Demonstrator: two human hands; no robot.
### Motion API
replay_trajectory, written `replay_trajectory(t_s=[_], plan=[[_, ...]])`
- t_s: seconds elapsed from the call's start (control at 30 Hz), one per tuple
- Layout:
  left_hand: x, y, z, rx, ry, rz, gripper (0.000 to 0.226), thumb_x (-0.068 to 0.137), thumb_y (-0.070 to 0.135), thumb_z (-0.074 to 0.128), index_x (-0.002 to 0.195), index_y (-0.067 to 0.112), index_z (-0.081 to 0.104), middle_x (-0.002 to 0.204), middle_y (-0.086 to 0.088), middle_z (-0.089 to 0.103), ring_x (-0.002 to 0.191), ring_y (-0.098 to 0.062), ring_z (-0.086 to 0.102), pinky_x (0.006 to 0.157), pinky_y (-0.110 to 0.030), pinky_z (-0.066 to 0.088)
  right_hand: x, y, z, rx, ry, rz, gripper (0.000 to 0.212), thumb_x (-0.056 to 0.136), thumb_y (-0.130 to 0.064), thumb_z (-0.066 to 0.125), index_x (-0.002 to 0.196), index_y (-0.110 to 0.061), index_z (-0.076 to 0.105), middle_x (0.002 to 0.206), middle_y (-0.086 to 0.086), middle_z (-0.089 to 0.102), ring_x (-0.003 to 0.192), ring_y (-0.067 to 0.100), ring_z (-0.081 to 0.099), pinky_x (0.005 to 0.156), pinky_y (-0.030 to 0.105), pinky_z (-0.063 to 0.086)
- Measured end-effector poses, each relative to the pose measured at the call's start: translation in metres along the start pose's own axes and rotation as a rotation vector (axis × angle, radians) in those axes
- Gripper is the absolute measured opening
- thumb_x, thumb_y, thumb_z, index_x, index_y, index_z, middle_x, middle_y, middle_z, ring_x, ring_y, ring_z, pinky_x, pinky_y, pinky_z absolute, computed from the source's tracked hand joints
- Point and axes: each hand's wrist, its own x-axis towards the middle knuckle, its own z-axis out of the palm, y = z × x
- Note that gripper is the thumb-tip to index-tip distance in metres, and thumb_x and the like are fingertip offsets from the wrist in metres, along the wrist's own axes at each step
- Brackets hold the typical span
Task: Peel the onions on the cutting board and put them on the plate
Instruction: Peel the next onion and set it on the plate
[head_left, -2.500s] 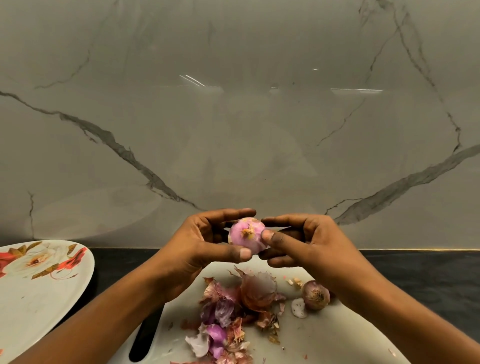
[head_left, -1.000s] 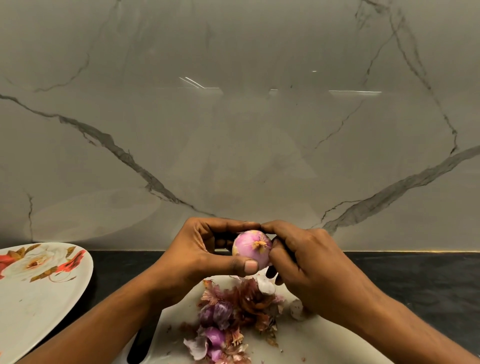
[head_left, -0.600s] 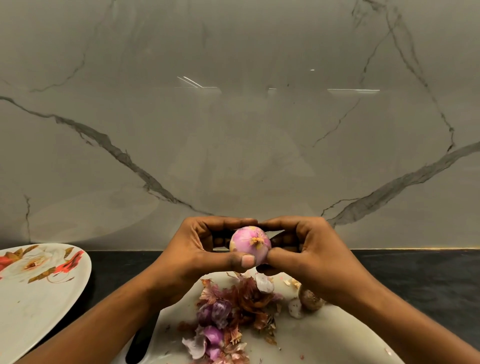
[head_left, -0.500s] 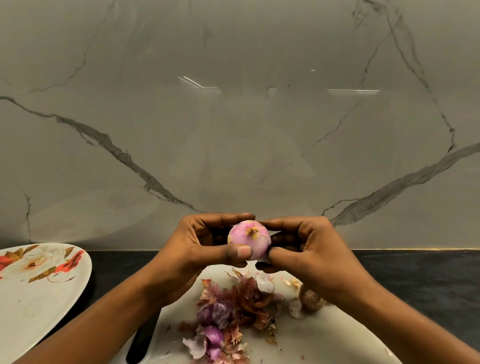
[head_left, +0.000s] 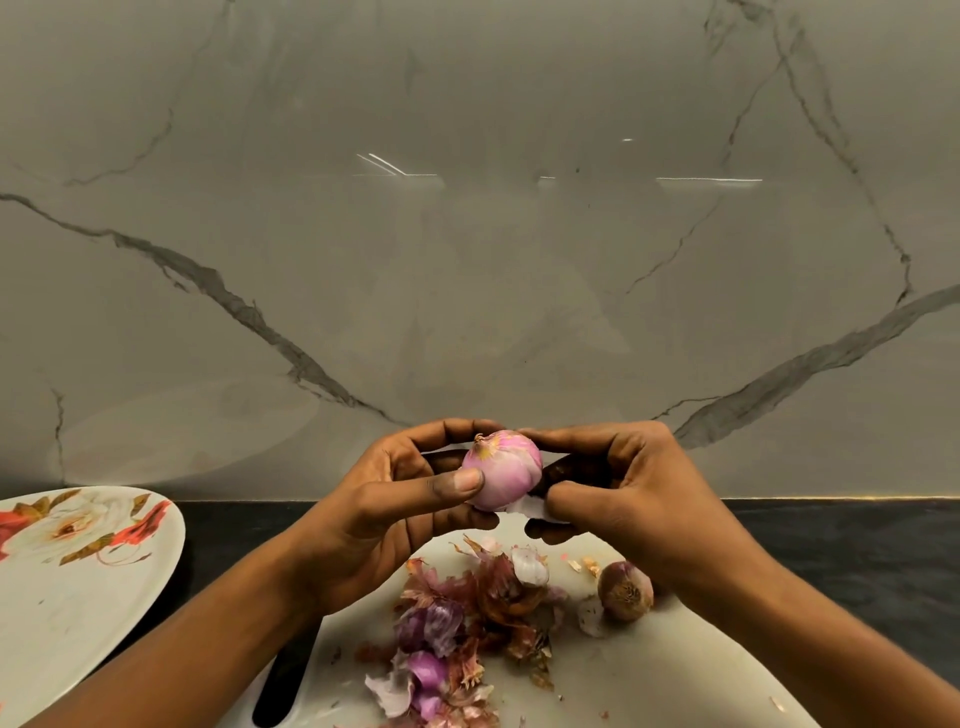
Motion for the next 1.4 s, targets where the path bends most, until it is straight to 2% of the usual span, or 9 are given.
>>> replay_trajectory(t_s=[0.1, 0.27, 0.4, 0.57, 0.67, 0.8, 0.9, 1.17, 1.4], plan=[[0.000, -0.002, -0.001, -0.003, -0.009, -0.012, 0.056, 0.080, 0.012, 0.077, 0.135, 0.008, 0.067, 0.137, -0.025, 0.065, 0.113, -0.035, 0.069, 0.086, -0.034, 0.064, -0.001, -0.002, 0.000, -0.065, 0.008, -0.021, 0.049, 0.089, 0.013, 0.065, 0.114, -0.027, 0.076, 0.092, 0.003, 0.082, 0.079, 0.026, 0.080, 0.070, 0.028, 0.064], [-0.001, 0.000, -0.004, -0.013, -0.010, -0.001, 0.048, 0.083, 0.013, 0.076, 0.129, 0.006, 0.072, 0.133, -0.023, 0.067, 0.106, -0.030, 0.071, 0.083, -0.030, 0.064, -0.001, -0.001, -0.004, -0.312, 0.066, -0.097, 0.044, 0.089, 0.000, 0.066, 0.111, -0.036, 0.079, 0.087, -0.011, 0.081, 0.075, 0.014, 0.077, 0.065, 0.024, 0.060], [-0.001, 0.002, -0.003, 0.109, 0.008, 0.005, 0.053, 0.077, 0.017, 0.080, 0.129, 0.015, 0.073, 0.133, -0.016, 0.070, 0.115, -0.033, 0.071, 0.082, -0.031, 0.062, -0.004, 0.002, 0.001, -0.310, 0.008, -0.078, 0.043, 0.094, 0.003, 0.063, 0.116, -0.030, 0.079, 0.099, -0.011, 0.081, 0.088, 0.012, 0.078, 0.077, 0.030, 0.065], [0.003, 0.000, -0.004, 0.196, 0.026, 0.030, 0.050, 0.086, 0.010, 0.077, 0.135, 0.017, 0.070, 0.131, -0.019, 0.071, 0.118, -0.042, 0.069, 0.092, -0.043, 0.062, -0.001, 0.002, 0.007, -0.157, -0.046, 0.034, 0.040, 0.106, -0.004, 0.054, 0.113, -0.038, 0.074, 0.103, -0.007, 0.081, 0.096, 0.011, 0.078, 0.090, 0.035, 0.064], [0.003, -0.001, -0.005, 0.183, 0.006, 0.017, 0.050, 0.090, 0.009, 0.070, 0.139, 0.020, 0.068, 0.134, -0.018, 0.070, 0.119, -0.044, 0.069, 0.096, -0.048, 0.062, 0.000, 0.001, 0.007, -0.085, -0.048, 0.070, 0.037, 0.106, -0.006, 0.055, 0.112, -0.037, 0.073, 0.101, -0.004, 0.082, 0.096, 0.015, 0.079, 0.090, 0.035, 0.064], [0.002, 0.000, -0.005, 0.215, -0.047, 0.011, 0.053, 0.091, 0.009, 0.070, 0.142, 0.023, 0.066, 0.138, -0.012, 0.068, 0.117, -0.040, 0.070, 0.093, -0.043, 0.062, 0.000, -0.002, 0.004, 0.002, -0.049, 0.070, 0.021, 0.101, -0.012, 0.065, 0.115, -0.025, 0.074, 0.094, 0.008, 0.082, 0.087, 0.024, 0.080, 0.079, 0.033, 0.065], [0.000, -0.001, -0.004, 0.277, -0.085, 0.011, 0.056, 0.089, 0.009, 0.073, 0.142, 0.025, 0.065, 0.139, -0.009, 0.068, 0.116, -0.036, 0.071, 0.095, -0.042, 0.061, 0.001, -0.002, 0.003, 0.029, -0.067, 0.108, 0.016, 0.097, -0.013, 0.068, 0.108, -0.023, 0.076, 0.092, 0.009, 0.082, 0.083, 0.024, 0.080, 0.074, 0.027, 0.064], [-0.002, -0.004, -0.003, 0.330, -0.087, 0.034, 0.058, 0.085, -0.001, 0.078, 0.139, 0.019, 0.068, 0.132, -0.009, 0.071, 0.118, -0.036, 0.071, 0.101, -0.041, 0.059, 0.001, -0.002, 0.001, 0.059, -0.060, 0.163, 0.022, 0.093, -0.003, 0.069, 0.107, -0.018, 0.075, 0.087, 0.015, 0.081, 0.081, 0.027, 0.080, 0.074, 0.032, 0.066], [-0.003, -0.001, -0.004, 0.389, -0.091, 0.095, 0.059, 0.081, -0.009, 0.081, 0.136, 0.011, 0.070, 0.117, -0.014, 0.060, 0.111, -0.035, 0.069, 0.095, -0.037, 0.058, 0.001, -0.001, -0.002, 0.083, -0.072, 0.159, 0.028, 0.090, 0.002, 0.071, 0.111, -0.017, 0.074, 0.090, 0.017, 0.080, 0.085, 0.029, 0.079, 0.082, 0.037, 0.066]])
